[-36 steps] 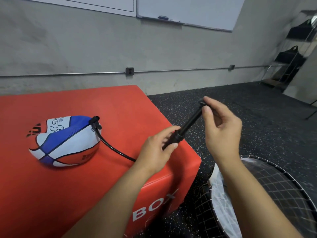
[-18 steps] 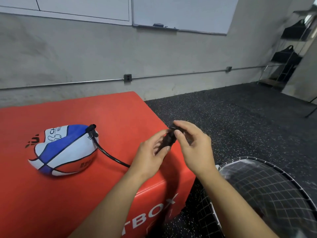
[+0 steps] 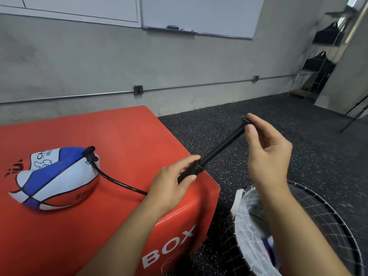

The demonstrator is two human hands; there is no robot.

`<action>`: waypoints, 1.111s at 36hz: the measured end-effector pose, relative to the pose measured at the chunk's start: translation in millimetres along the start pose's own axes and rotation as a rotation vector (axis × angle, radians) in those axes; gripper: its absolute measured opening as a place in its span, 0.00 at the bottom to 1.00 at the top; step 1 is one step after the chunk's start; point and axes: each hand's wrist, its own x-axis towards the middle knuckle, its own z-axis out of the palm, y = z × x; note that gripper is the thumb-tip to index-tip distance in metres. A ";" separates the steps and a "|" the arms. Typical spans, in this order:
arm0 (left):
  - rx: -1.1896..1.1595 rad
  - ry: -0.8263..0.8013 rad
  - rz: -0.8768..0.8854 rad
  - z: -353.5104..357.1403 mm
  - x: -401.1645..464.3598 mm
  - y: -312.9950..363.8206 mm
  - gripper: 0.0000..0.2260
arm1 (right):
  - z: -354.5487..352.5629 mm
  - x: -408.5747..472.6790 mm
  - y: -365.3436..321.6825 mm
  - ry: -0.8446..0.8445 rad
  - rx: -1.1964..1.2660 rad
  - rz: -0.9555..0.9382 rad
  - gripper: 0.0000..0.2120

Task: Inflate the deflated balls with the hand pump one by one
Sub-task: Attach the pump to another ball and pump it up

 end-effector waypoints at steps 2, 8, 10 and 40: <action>-0.010 0.011 -0.001 -1.0 -0.3 -1.5 0.25 | 5.2 -0.8 -0.1 0.006 0.000 -0.020 0.12; -0.097 0.047 -0.007 -5.8 -1.4 -6.2 0.25 | 29.9 -10.3 9.3 -0.094 -0.038 -0.072 0.12; -0.126 0.057 -0.013 -7.1 -1.1 -9.1 0.25 | 38.1 -15.3 17.5 -0.144 -0.049 -0.076 0.12; -0.209 0.094 0.007 2.5 -3.6 3.1 0.28 | 24.2 -15.6 14.2 -0.104 -0.006 -0.029 0.15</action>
